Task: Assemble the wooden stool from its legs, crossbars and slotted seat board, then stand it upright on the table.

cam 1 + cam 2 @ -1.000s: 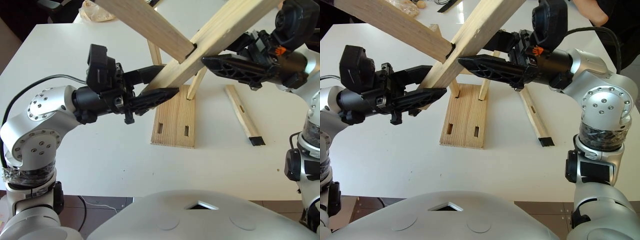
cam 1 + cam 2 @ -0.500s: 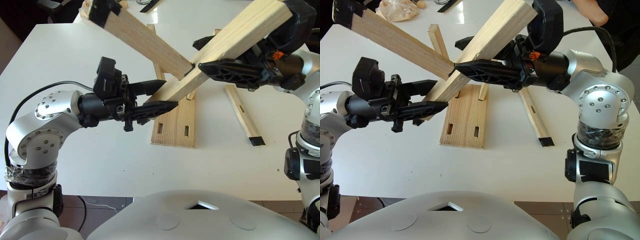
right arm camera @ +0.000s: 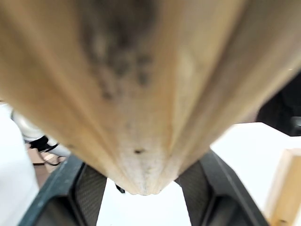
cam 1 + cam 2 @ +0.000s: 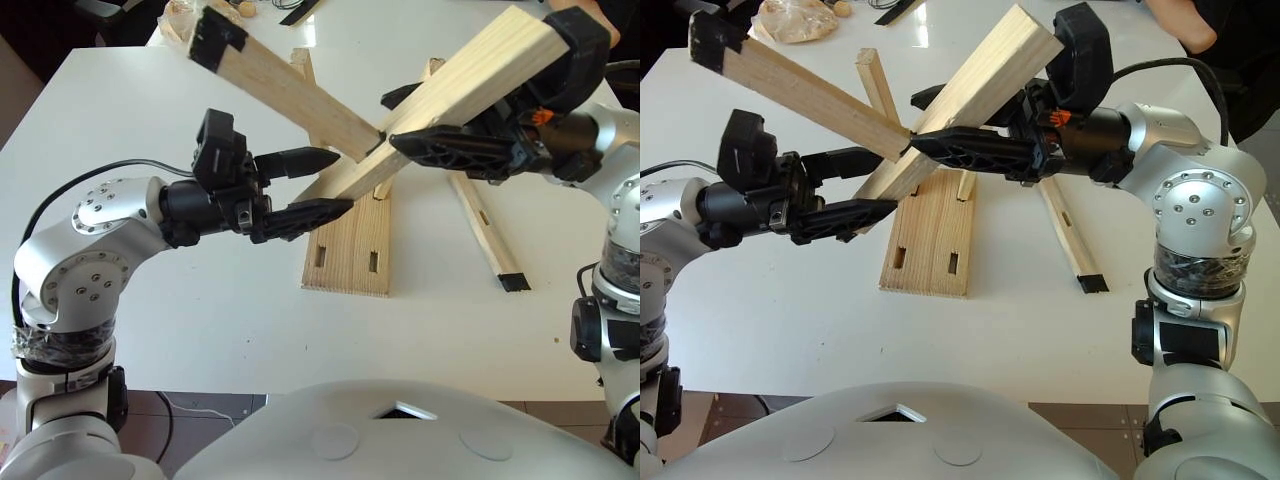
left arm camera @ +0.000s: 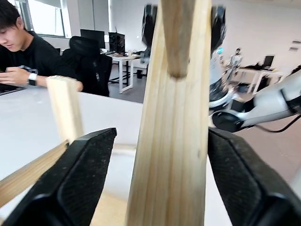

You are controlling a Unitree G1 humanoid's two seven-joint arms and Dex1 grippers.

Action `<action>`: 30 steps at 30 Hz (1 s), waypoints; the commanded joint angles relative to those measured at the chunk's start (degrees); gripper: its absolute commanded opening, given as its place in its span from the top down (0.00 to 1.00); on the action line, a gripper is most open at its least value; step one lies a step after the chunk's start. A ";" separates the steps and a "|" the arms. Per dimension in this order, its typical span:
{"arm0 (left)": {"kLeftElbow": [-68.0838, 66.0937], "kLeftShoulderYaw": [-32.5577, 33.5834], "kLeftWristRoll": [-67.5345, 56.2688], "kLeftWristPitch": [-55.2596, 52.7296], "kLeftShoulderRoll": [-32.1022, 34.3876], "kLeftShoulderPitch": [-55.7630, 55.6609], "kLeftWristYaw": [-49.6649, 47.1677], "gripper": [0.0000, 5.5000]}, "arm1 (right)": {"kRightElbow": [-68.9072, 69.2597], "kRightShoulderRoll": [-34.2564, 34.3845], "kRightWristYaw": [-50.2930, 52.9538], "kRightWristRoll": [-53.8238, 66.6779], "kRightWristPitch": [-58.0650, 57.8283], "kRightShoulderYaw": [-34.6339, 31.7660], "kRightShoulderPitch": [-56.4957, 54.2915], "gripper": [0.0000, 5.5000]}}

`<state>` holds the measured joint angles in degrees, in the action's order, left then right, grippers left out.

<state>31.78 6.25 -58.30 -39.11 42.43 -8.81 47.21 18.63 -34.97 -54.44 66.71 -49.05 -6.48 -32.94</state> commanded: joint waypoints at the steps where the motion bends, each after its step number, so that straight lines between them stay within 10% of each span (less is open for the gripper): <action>1: -3.75 -1.04 11.74 6.05 3.53 10.02 4.43 0.26 | -2.00 -4.29 -1.59 -1.05 0.73 -3.96 -3.18 0.63; 16: -27.42 -11.61 46.02 32.61 -0.16 17.67 3.96 0.25 | 0.52 -14.34 -15.59 -23.84 11.86 7.15 12.84 0.63; 30: -24.55 -15.56 48.52 34.57 -5.25 16.98 2.44 0.25 | 2.97 -14.91 -16.89 -26.10 12.60 9.37 17.43 0.63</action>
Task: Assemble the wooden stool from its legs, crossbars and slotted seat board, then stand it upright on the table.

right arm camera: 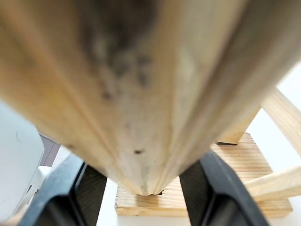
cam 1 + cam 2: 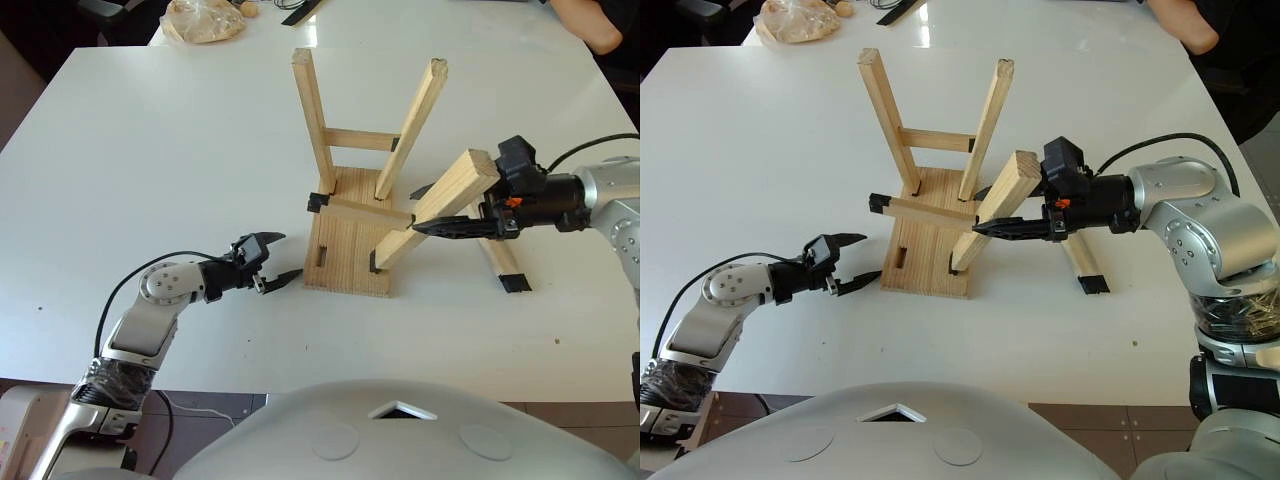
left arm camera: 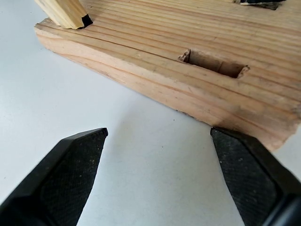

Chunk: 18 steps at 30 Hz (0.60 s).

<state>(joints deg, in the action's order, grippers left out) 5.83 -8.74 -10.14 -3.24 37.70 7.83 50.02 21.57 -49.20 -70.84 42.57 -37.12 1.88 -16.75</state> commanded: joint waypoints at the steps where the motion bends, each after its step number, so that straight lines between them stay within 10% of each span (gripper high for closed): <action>1: 1.89 -0.48 0.15 -1.60 -0.68 0.29 -0.38 0.25 | -0.41 -0.73 -0.36 -2.97 1.33 1.48 1.45 0.63; 18: 6.04 -0.05 -0.29 -4.82 -2.84 -0.61 -1.03 0.25 | -5.91 -3.64 -1.83 -8.27 8.25 3.18 0.48 0.63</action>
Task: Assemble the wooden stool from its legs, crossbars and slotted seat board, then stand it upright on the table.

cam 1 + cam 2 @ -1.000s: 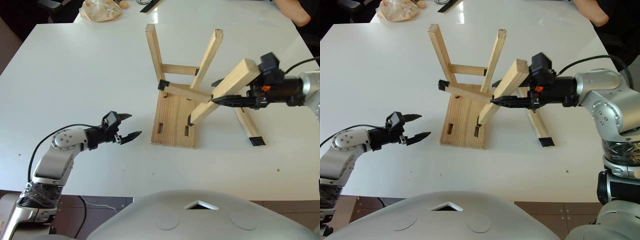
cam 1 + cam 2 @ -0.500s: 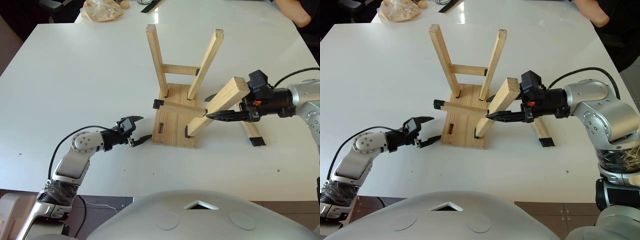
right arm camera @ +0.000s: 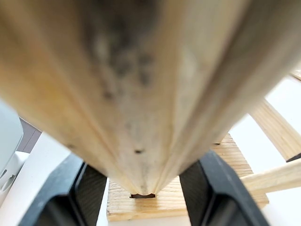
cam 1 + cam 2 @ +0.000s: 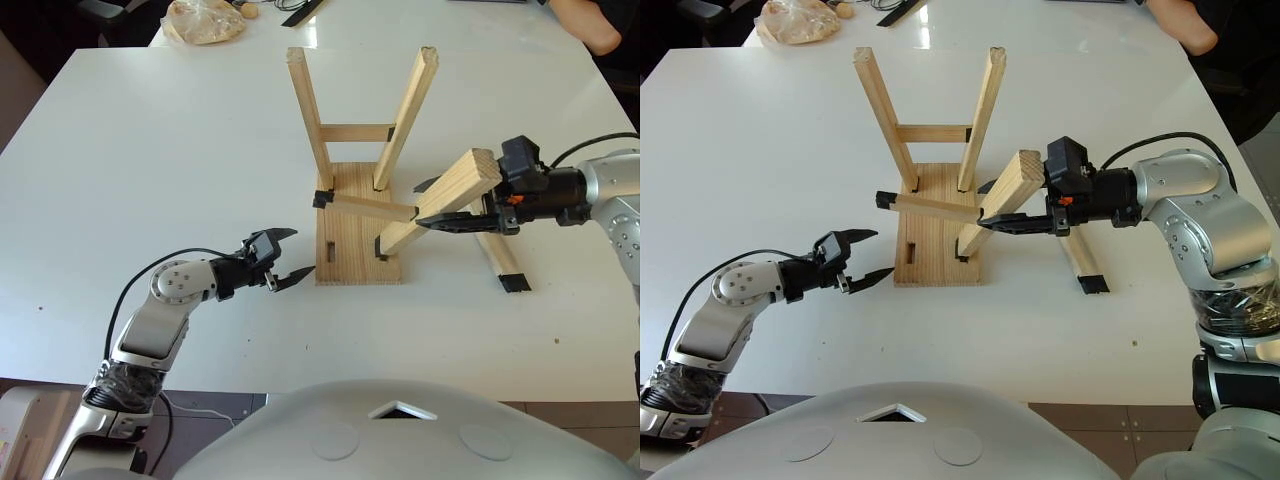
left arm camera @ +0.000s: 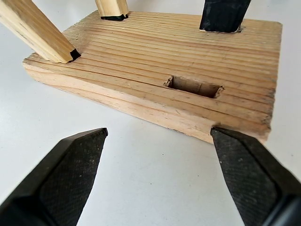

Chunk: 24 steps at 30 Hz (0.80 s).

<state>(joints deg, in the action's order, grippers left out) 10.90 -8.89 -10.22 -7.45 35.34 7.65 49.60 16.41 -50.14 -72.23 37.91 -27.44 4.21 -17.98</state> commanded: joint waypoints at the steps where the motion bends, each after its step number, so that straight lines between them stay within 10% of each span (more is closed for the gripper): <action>1: 1.03 0.16 -0.15 -0.64 -0.60 -0.31 -0.79 0.25 | -0.96 -2.98 -0.73 -3.59 -1.33 0.78 1.66 0.63; 24: -0.64 0.24 0.15 -0.96 -1.19 -2.72 -0.30 0.25 | -8.96 2.20 -0.61 -18.05 7.47 16.11 -0.42 0.63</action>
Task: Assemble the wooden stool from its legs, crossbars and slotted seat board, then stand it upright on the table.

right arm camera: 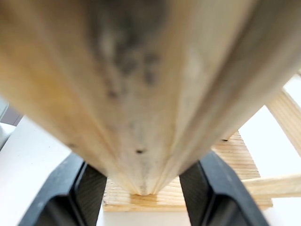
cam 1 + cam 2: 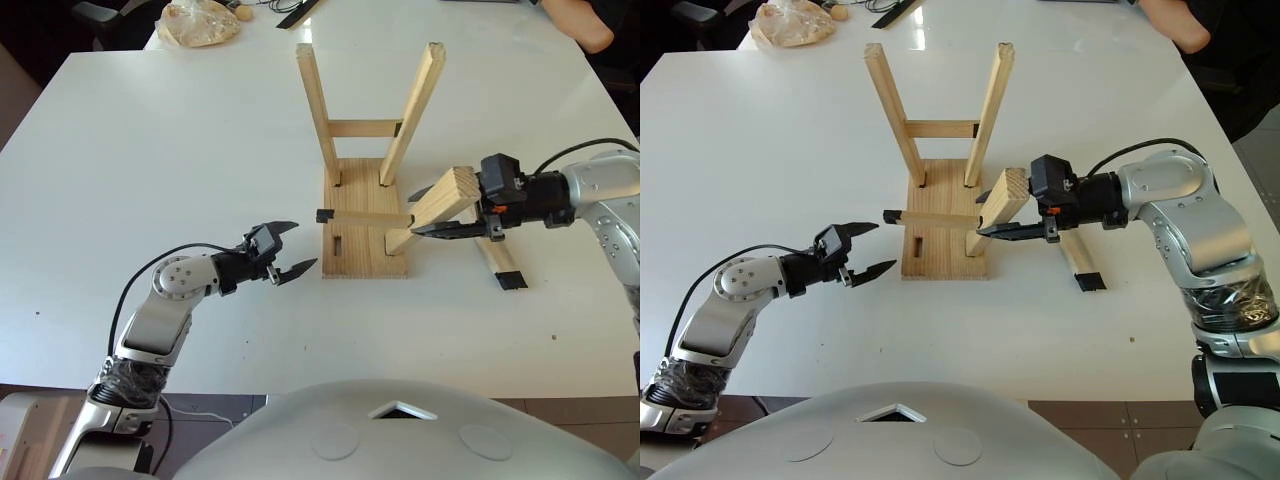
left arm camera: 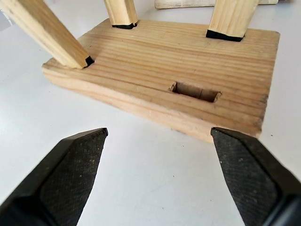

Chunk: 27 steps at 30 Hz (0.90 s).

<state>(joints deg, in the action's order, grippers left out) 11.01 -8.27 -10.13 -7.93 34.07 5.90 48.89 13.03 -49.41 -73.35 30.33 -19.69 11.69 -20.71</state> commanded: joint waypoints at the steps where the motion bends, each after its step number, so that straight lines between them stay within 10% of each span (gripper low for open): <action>1: -0.79 -0.51 0.07 -0.50 0.03 -1.04 0.44 0.25 | -6.42 1.72 0.42 -10.42 -0.20 9.15 2.22 0.63; 19: -1.41 -1.03 1.06 0.51 -0.24 0.34 -0.07 0.25 | -5.95 4.81 1.48 -6.78 -2.16 5.39 -5.14 0.47; 27: -0.61 0.07 0.84 0.51 -0.01 1.90 -1.06 0.25 | -10.09 -4.47 1.24 -17.63 9.41 2.35 4.29 0.47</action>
<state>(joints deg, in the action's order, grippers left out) 10.48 -8.60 -10.17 -6.64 33.27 6.42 48.67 4.58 -50.73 -72.34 15.41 -13.46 15.70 -20.57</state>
